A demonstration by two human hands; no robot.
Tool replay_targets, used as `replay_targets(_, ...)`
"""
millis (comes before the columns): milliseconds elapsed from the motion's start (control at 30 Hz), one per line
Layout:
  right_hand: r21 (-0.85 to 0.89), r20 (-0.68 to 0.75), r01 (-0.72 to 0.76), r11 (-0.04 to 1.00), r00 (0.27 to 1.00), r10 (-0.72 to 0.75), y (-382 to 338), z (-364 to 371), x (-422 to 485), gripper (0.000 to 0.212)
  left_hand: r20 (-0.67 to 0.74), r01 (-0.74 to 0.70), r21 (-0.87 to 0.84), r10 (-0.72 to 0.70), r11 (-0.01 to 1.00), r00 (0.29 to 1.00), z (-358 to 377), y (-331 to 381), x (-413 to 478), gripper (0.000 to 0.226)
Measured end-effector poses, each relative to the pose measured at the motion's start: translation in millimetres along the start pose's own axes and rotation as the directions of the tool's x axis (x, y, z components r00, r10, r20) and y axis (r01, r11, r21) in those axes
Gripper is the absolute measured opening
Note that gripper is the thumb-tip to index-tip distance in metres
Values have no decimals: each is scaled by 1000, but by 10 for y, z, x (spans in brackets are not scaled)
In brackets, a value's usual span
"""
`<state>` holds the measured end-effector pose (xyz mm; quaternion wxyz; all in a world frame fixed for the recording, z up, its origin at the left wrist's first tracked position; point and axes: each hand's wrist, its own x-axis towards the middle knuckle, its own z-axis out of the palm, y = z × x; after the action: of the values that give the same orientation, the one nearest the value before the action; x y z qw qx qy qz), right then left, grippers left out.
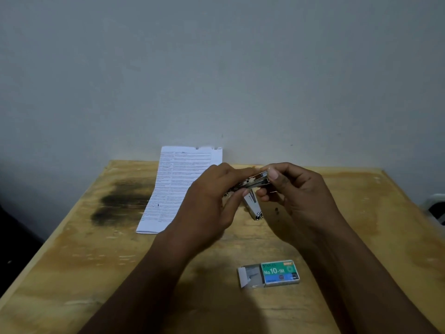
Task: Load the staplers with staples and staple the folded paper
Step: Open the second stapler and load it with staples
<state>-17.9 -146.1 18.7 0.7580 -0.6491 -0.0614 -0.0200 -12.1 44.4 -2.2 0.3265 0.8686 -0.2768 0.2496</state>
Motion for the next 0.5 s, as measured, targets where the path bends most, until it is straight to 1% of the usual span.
replay_targets(133, -26, 10, -3, 1000, 1000, 3, 17, 0, 10, 22, 48, 14, -30, -12, 999, 999, 0, 38, -1, 45)
replay_targets(233, -25, 17, 3, 1000, 1000, -3, 22, 6, 7, 23, 64, 24, -47, -21, 999, 998, -1, 52, 3, 44)
replay_targets(300, -35, 15, 8, 999, 1000, -8, 34, 8, 9, 23, 71, 30, -64, -25, 997, 997, -7, 49, 8, 40)
replay_targets(500, -79, 4, 18, 997, 1000, -17, 73, 21, -7, 19, 72, 69, -93, -62, 993, 995, -30, 61, 11, 18)
